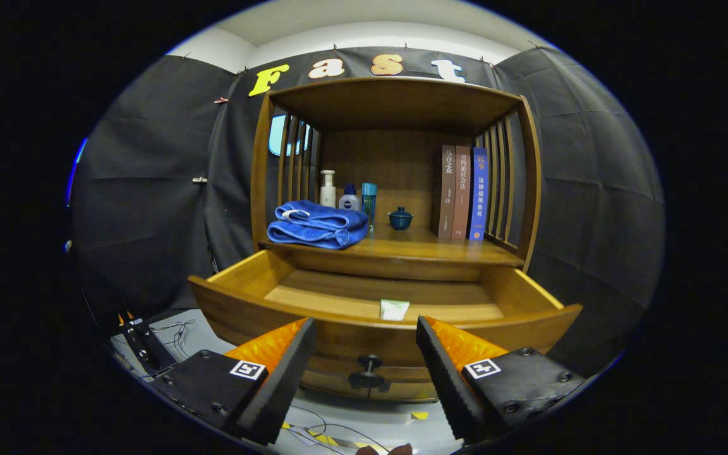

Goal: Pull open the drawer, take out the items inside it, and place them on the countertop above the cabinet.

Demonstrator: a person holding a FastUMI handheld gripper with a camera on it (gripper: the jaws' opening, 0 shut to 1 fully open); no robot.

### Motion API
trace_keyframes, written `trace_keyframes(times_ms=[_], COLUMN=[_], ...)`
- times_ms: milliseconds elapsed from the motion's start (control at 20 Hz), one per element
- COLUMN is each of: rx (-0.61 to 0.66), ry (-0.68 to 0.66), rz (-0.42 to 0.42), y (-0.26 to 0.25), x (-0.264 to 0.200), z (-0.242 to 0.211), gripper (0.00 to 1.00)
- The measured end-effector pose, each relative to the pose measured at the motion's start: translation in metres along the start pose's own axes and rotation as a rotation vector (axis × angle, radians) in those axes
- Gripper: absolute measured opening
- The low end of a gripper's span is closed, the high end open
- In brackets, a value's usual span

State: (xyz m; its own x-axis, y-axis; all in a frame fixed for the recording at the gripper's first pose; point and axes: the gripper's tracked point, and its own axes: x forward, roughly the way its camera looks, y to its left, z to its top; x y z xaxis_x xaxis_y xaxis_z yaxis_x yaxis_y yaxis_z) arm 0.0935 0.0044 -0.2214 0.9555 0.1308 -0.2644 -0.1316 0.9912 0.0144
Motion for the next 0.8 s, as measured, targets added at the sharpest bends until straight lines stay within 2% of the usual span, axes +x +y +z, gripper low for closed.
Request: trace_keyframes(times_ms=[150,350,500,600,800], rx=[0.004,0.061,0.03,0.07,0.063], ry=[0.073,0.264,0.444,0.59,0.78], rz=[-0.005,0.001,-0.006,0.021,-0.017], y=[-0.012,-0.024,-0.036,-0.031,-0.039], x=[0.015,0.058,0.1,0.119,0.157], z=[0.035,0.049,0.026,0.002,-0.048], gripper=[0.99,0.99,0.99,0.99,1.0])
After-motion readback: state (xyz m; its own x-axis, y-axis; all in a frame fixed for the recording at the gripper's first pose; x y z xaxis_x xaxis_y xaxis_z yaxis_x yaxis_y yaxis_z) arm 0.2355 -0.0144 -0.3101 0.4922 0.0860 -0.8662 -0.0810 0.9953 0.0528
